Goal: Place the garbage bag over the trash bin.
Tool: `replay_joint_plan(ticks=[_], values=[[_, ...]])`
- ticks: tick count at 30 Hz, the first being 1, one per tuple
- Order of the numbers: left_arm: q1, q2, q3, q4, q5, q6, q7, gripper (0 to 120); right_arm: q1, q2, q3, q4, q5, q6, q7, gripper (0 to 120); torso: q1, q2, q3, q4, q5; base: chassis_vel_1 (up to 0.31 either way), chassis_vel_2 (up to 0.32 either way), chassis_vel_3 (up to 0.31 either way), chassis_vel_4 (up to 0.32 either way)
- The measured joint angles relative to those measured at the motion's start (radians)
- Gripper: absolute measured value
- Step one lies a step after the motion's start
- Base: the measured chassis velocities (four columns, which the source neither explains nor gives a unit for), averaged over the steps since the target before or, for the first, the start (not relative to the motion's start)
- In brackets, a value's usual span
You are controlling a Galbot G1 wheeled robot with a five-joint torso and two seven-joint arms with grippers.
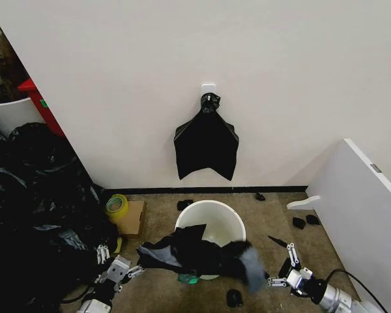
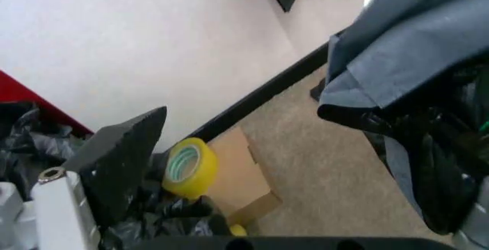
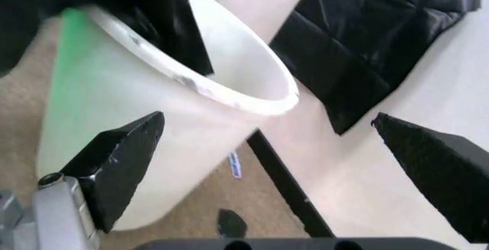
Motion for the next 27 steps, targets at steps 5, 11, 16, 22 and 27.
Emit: replay_joint_plan(ticks=[5, 11, 16, 22, 27], values=[[0.0, -0.016, 0.012, 0.013, 0.004, -0.061, 0.031, 100, 0.005, 0.008, 0.003, -0.009, 0.001, -0.002, 0.023, 100, 0.0, 0.0, 0.0, 0.0, 0.0005, 0.0, 0.0, 0.0, 0.0], [-0.059, -0.082, 0.09, 0.078, 0.036, -0.146, 0.074, 100, 0.004, 0.013, 0.0, 0.035, 0.02, -0.013, 0.059, 100, 0.0, 0.0, 0.0, 0.0001, 0.0, 0.0, 0.0, 0.0, 0.0], [-0.143, -0.148, 0.128, 0.134, -0.005, -0.157, 0.064, 100, -0.005, 0.015, -0.021, 0.116, 0.065, -0.033, 0.104, 100, 0.0, 0.0, 0.0, -0.0002, 0.0001, 0.0, 0.0, 0.0, 0.0], [-0.173, -0.183, 0.151, 0.152, -0.026, -0.165, 0.078, 100, 0.0, 0.029, -0.04, 0.22, 0.123, -0.079, 0.161, 100, 0.0, 0.0, 0.0, -0.0001, 0.0001, 0.0, 0.0, 0.0, 0.0], [-0.186, -0.196, 0.18, 0.188, 0.002, -0.177, 0.085, 100, 0.012, 0.056, -0.054, 0.327, 0.171, -0.131, 0.197, 100, 0.0, 0.0, 0.0, 0.0002, 0.0, 0.0, 0.0, 0.0, 0.0]])
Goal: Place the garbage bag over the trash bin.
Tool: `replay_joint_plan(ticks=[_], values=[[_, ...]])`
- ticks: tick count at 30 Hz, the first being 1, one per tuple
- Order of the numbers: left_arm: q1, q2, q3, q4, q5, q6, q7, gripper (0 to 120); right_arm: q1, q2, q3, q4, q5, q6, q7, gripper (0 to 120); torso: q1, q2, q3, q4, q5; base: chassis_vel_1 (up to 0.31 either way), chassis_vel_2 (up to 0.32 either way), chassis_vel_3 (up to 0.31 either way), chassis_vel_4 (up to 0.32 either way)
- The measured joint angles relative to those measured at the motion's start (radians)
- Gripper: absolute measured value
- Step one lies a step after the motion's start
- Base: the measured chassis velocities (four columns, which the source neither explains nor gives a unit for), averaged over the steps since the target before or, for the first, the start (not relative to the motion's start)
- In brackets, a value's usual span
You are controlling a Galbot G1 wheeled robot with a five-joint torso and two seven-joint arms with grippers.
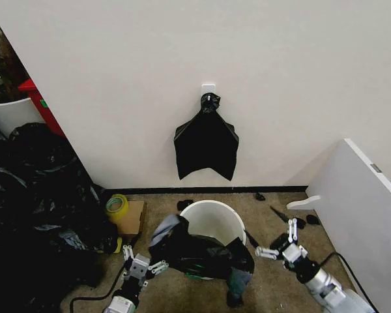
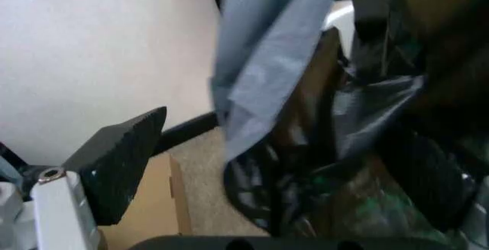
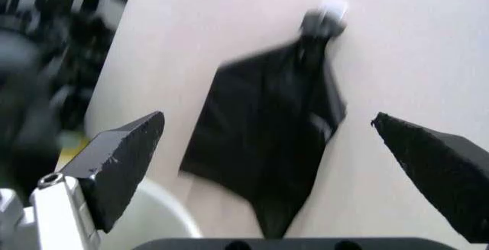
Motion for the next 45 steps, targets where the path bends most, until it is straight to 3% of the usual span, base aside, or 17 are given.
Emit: replay_joint_plan(ticks=[5, 11, 21, 22, 23, 24, 26, 27, 28, 31, 34, 35, 38, 39, 42, 43, 45], values=[[-0.011, 0.014, 0.018, 0.022, 0.011, -0.013, -0.004, 100, -0.02, 0.005, -0.037, 0.093, -0.016, -0.003, -0.028, 100, 0.0, 0.0, 0.0, -0.0003, -0.0001, 0.0, 0.0, 0.0, 0.0], [-0.008, 0.047, -0.009, 0.01, 0.008, -0.047, 0.013, 100, 0.005, -0.002, -0.057, 0.068, -0.092, 0.028, -0.109, 100, 0.0, 0.0, 0.0, -0.0001, 0.0002, 0.0, 0.0, 0.0, 0.0], [-0.014, 0.114, -0.183, 0.03, -0.029, -0.224, 0.321, 100, 0.06, 0.003, -0.074, 0.0, -0.141, 0.035, -0.163, 100, 0.0, 0.0, 0.0, -0.0001, 0.0001, 0.0, 0.0, 0.0, 0.0], [-0.053, 0.119, -0.229, 0.054, -0.066, -0.294, 0.459, 100, 0.068, 0.004, -0.076, 0.001, -0.114, 0.008, -0.163, 100, 0.0, 0.0, 0.0, 0.0, -0.0004, 0.0, 0.0, 0.0, 0.0], [-0.053, 0.119, -0.229, 0.054, -0.066, -0.294, 0.459, 100, 0.068, 0.004, -0.076, 0.001, -0.114, 0.008, -0.163, 100, 0.0, 0.0, 0.0, 0.0, -0.0004, 0.0, 0.0, 0.0, 0.0], [-0.073, 0.12, -0.244, 0.062, -0.095, -0.32, 0.537, 100, 0.069, 0.002, -0.075, 0.005, -0.093, -0.009, -0.166, 100, 0.0, 0.0, 0.0, -0.0001, -0.0001, 0.0, 0.0, 0.0, 0.0], [-0.128, 0.118, -0.263, 0.077, -0.196, -0.364, 0.791, 100, 0.068, -0.014, -0.064, 0.029, -0.009, -0.072, -0.203, 100, 0.0, 0.0, 0.0, -0.0002, -0.0002, 0.0, 0.0, 0.0, 0.0], [-0.128, 0.118, -0.263, 0.077, -0.196, -0.364, 0.791, 100, 0.068, -0.014, -0.064, 0.029, -0.009, -0.072, -0.203, 100, 0.0, 0.0, 0.0, -0.0002, -0.0002, 0.0, 0.0, 0.0, 0.0], [-0.154, 0.113, -0.269, 0.082, -0.23, -0.375, 0.905, 100, 0.068, -0.021, -0.059, 0.042, 0.027, -0.107, -0.207, 100, 0.0, 0.0, 0.0, -0.0004, -0.0008, 0.0, 0.0, 0.0, 0.0], [-0.204, 0.093, -0.28, 0.093, -0.259, -0.4, 1.087, 100, 0.075, -0.045, -0.062, 0.075, 0.068, -0.23, -0.124, 100, 0.0, 0.0, 0.0, -0.0004, 0.0002, 0.0, 0.0, 0.0, 0.0], [-0.22, 0.076, -0.282, 0.096, -0.277, -0.411, 1.108, 100, 0.098, -0.066, -0.068, 0.081, 0.099, -0.323, -0.083, 100, 0.0, 0.0, 0.0, -0.0003, -0.0002, 0.0, 0.0, 0.0, 0.0], [-0.232, 0.057, -0.285, 0.095, -0.316, -0.418, 1.11, 100, 0.142, -0.086, -0.072, 0.073, 0.172, -0.398, -0.111, 100, 0.0, 0.0, 0.0, -0.0003, 0.0005, 0.0, 0.0, 0.0, 0.0], [-0.244, 0.035, -0.285, 0.087, -0.366, -0.424, 1.107, 100, 0.194, -0.104, -0.077, 0.058, 0.25, -0.477, -0.189, 100, 0.0, 0.0, 0.0, -0.0001, 0.0002, 0.0, 0.0, 0.0, 0.0], [-0.261, 0.014, -0.283, 0.079, -0.41, -0.434, 1.058, 100, 0.278, -0.118, -0.109, 0.027, 0.332, -0.562, -0.271, 100, 0.0, 0.0, 0.0, -0.0001, -0.0001, 0.0, 0.0, 0.0, 0.0], [-0.276, -0.002, -0.279, 0.073, -0.448, -0.436, 0.999, 100, 0.351, -0.123, -0.151, -0.005, 0.373, -0.634, -0.321, 100, 0.0, 0.0, 0.0, -0.0001, 0.0004, 0.0, 0.0, 0.0, 0.0], [-0.298, -0.025, -0.267, 0.06, -0.464, -0.43, 0.842, 100, 0.45, -0.122, -0.227, -0.049, 0.395, -0.728, -0.352, 100, 0.0, 0.0, 0.0, -0.0001, 0.0002, 0.0, 0.0, 0.0, 0.0], [-0.306, -0.036, -0.262, 0.053, -0.466, -0.42, 0.77, 100, 0.487, -0.119, -0.263, -0.069, 0.397, -0.756, -0.351, 100, 0.0, 0.0, 0.0, 0.0001, 0.0001, 0.0, 0.0, 0.0, 0.0]])
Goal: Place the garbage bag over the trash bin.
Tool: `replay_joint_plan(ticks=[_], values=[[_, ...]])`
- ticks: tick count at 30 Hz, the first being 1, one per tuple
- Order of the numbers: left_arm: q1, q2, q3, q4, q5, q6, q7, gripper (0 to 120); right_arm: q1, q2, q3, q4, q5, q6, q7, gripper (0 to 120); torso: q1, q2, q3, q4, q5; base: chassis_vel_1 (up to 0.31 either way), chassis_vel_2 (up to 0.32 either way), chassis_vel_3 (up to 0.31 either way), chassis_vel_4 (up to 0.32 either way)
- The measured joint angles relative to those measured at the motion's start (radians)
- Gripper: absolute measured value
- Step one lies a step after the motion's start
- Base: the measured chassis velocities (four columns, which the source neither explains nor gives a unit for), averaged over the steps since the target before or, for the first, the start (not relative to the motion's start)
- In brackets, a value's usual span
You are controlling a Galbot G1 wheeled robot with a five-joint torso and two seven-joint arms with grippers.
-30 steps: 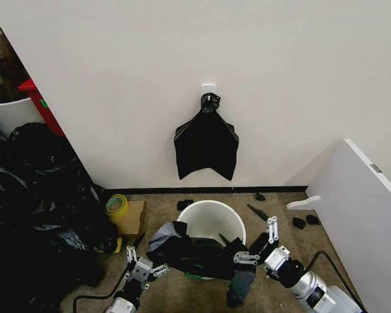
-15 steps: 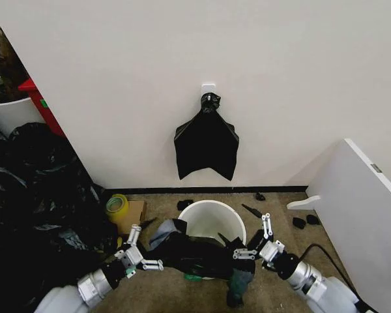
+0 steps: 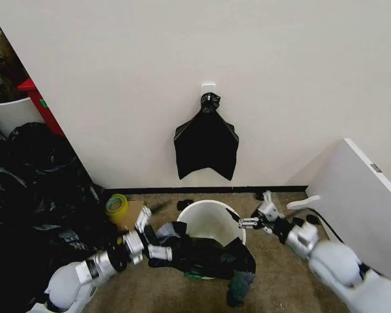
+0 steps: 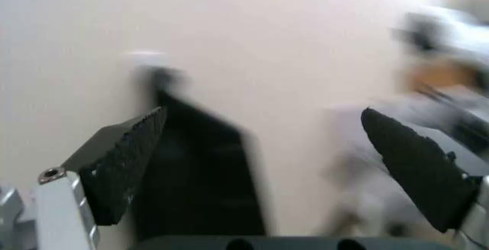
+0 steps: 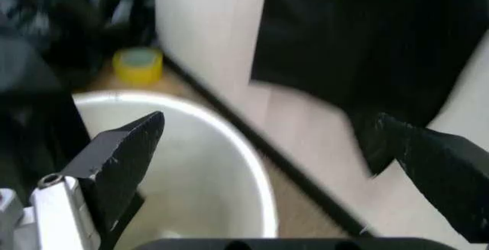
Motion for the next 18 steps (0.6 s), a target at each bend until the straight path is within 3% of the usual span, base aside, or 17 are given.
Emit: replay_joint_plan(ticks=[3, 4, 7, 12, 14, 18], values=[[-0.026, -0.063, 0.004, -0.043, -0.011, 0.075, -0.275, 100, 0.125, 0.02, -0.127, -0.091, -0.007, -0.089, -0.002, 100, 0.0, 0.0, 0.0, -0.0001, 0.0005, 0.0, 0.0, 0.0, 0.0], [-0.026, -0.063, 0.004, -0.043, -0.011, 0.075, -0.275, 100, 0.125, 0.02, -0.127, -0.091, -0.007, -0.089, -0.002, 100, 0.0, 0.0, 0.0, -0.0001, 0.0005, 0.0, 0.0, 0.0, 0.0], [-0.035, -0.154, 0.003, -0.081, 0.056, 0.197, -0.494, 100, 0.222, 0.05, -0.17, -0.175, -0.056, -0.143, -0.148, 100, 0.0, 0.0, 0.0, 0.0, -0.0007, 0.0, 0.0, 0.0, 0.0], [-0.02, -0.201, -0.004, -0.094, 0.096, 0.273, -0.62, 100, 0.277, 0.08, -0.207, -0.216, -0.107, -0.167, -0.168, 100, 0.0, 0.0, 0.0, -0.0003, 0.0, 0.0, 0.0, 0.0, 0.0], [-0.003, -0.213, -0.005, -0.094, 0.139, 0.294, -0.692, 100, 0.319, 0.098, -0.235, -0.246, -0.131, -0.191, -0.158, 94, 0.0, 0.0, 0.0, 0.0, 0.0, 0.0, 0.0, 0.0, 0.0], [0.007, -0.218, -0.005, -0.098, 0.179, 0.3, -0.725, 100, 0.362, 0.108, -0.256, -0.278, -0.145, -0.214, -0.159, 84, 0.0, 0.0, 0.0, -0.0001, -0.0001, 0.0, 0.0, 0.0, 0.0]])
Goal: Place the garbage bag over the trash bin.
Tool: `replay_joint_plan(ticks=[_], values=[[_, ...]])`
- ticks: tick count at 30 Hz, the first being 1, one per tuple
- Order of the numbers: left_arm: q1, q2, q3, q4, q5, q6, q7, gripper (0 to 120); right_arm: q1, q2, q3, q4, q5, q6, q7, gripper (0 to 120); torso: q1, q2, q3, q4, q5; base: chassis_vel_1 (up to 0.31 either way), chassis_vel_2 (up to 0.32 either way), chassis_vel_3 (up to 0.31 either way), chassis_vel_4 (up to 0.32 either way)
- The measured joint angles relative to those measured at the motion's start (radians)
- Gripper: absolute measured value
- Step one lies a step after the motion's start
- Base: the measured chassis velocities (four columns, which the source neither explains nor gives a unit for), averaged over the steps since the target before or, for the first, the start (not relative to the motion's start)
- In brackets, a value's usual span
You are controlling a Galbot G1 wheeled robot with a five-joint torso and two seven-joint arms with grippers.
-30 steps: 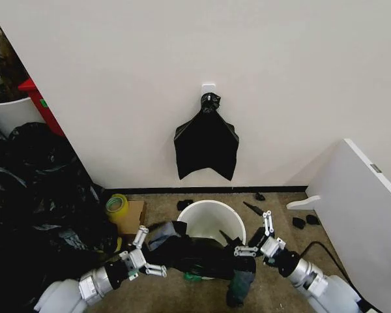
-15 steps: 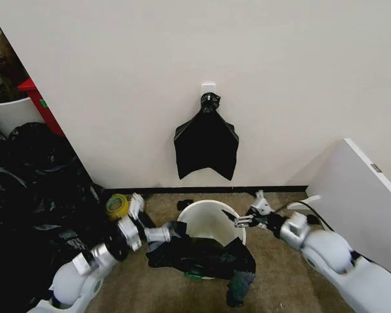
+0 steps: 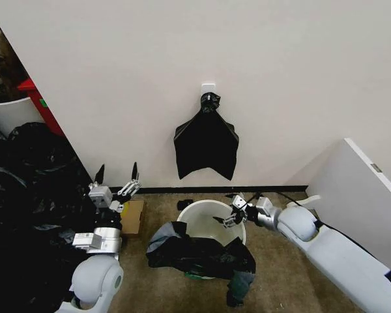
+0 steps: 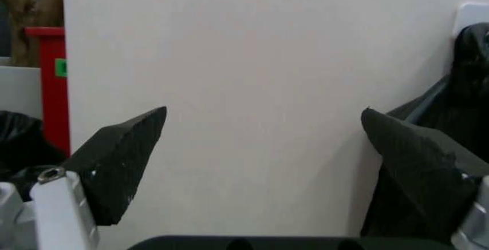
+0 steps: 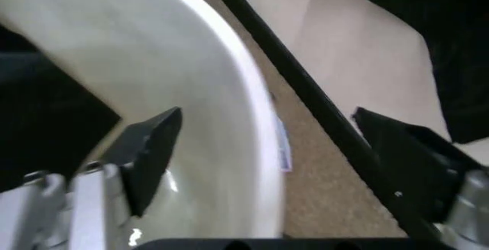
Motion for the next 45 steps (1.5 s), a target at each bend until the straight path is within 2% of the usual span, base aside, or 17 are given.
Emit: replay_joint_plan(ticks=[4, 5, 9, 10, 12, 14, 16, 19, 24, 27, 28, 29, 31, 32, 34, 40, 45], values=[[0.018, -0.009, 0.004, -0.022, 0.041, 0.013, -0.04, 100, 0.029, 0.001, -0.017, -0.025, -0.036, -0.027, -0.029, 64, 0.0, 0.0, 0.0, -0.0002, 0.0, 0.0, 0.0, 0.0, 0.0], [0.018, -0.009, 0.004, -0.022, 0.041, 0.013, -0.04, 100, 0.029, 0.001, -0.017, -0.025, -0.036, -0.027, -0.029, 64, 0.0, 0.0, 0.0, -0.0002, 0.0, 0.0, 0.0, 0.0, 0.0], [0.03, -0.01, 0.005, -0.029, 0.066, 0.018, -0.08, 100, 0.011, 0.004, -0.022, -0.005, -0.031, -0.063, 0.017, 45, 0.0, 0.0, 0.0, -0.0001, 0.0, 0.0, 0.0, 0.0, 0.0], [0.03, -0.01, 0.005, -0.029, 0.066, 0.018, -0.08, 100, 0.011, 0.004, -0.022, -0.005, -0.031, -0.063, 0.017, 45, 0.0, 0.0, 0.0, -0.0001, 0.0, 0.0, 0.0, 0.0, 0.0], [0.031, -0.006, 0.003, -0.034, 0.067, 0.024, -0.102, 100, -0.009, 0.002, -0.044, 0.033, 0.032, -0.133, 0.151, 37, 0.0, 0.0, 0.0, -0.0002, 0.0001, 0.0, 0.0, 0.0, 0.0], [0.032, -0.004, 0.002, -0.036, 0.067, 0.027, -0.116, 100, -0.035, -0.001, -0.069, 0.087, 0.135, -0.219, 0.352, 26, 0.0, 0.0, 0.0, -0.0001, -0.0001, 0.0, 0.0, 0.0, 0.0], [0.032, -0.004, 0.002, -0.036, 0.066, 0.028, -0.119, 100, -0.045, -0.002, -0.072, 0.1, 0.156, -0.233, 0.395, 23, 0.0, 0.0, 0.0, -0.0001, -0.0001, 0.0, 0.0, 0.0, 0.0], [0.029, -0.005, 0.011, -0.036, 0.065, 0.036, -0.121, 100, -0.101, -0.012, -0.056, 0.135, 0.176, -0.242, 0.455, 12, 0.0, 0.0, 0.0, -0.0001, 0.0003, 0.0, 0.0, 0.0, 0.0], [0.021, -0.003, 0.016, -0.036, 0.062, 0.044, -0.121, 100, -0.182, -0.04, -0.022, 0.198, 0.225, -0.238, 0.524, 8, 0.0, 0.0, 0.0, 0.0, 0.0002, 0.0, 0.0, 0.0, 0.0], [0.018, 0.004, 0.015, -0.025, 0.057, 0.045, -0.124, 100, -0.265, -0.064, 0.001, 0.328, 0.41, -0.245, 0.767, 7, 0.0, 0.0, 0.0, -0.0007, -0.0003, 0.0, 0.0, 0.0, 0.0], [0.018, 0.004, 0.015, -0.025, 0.057, 0.045, -0.124, 100, -0.265, -0.064, 0.001, 0.328, 0.41, -0.245, 0.767, 7, 0.0, 0.0, 0.0, -0.0007, -0.0003, 0.0, 0.0, 0.0, 0.0], [0.016, 0.006, 0.014, -0.022, 0.056, 0.045, -0.126, 100, -0.286, -0.063, 0.008, 0.37, 0.487, -0.244, 0.869, 4, 0.0, 0.0, 0.0, -0.0003, 0.0001, 0.0, 0.0, 0.0, 0.0], [0.013, 0.007, 0.014, -0.017, 0.05, 0.045, -0.131, 100, -0.33, -0.037, 0.031, 0.427, 0.636, -0.224, 1.052, 4, 0.0, 0.0, 0.0, -0.0001, -0.001, 0.0, 0.0, 0.0, 0.0], [0.013, 0.007, 0.014, -0.017, 0.05, 0.045, -0.131, 100, -0.33, -0.037, 0.031, 0.427, 0.636, -0.224, 1.052, 4, 0.0, 0.0, 0.0, -0.0001, -0.001, 0.0, 0.0, 0.0, 0.0], [0.011, 0.007, 0.014, -0.018, 0.04, 0.046, -0.134, 100, -0.404, 0.029, 0.088, 0.459, 0.748, -0.163, 1.205, 3, 0.0, 0.0, 0.0, -0.0001, 0.0002, 0.0, 0.0, 0.0, 0.0], [0.014, 0.012, 0.013, -0.025, 0.025, 0.049, -0.141, 100, -0.536, 0.134, 0.198, 0.435, 0.771, -0.041, 1.252, 3, 0.0, 0.0, 0.0, -0.0003, 0.0, 0.0, 0.0, 0.0, 0.0], [0.024, 0.015, 0.011, -0.039, 0.022, 0.053, -0.144, 100, -0.59, 0.184, 0.261, 0.423, 0.764, 0.008, 1.254, 3, 0.0, 0.0, 0.0, -0.0001, 0.0, 0.0, 0.0, 0.0, 0.0]])
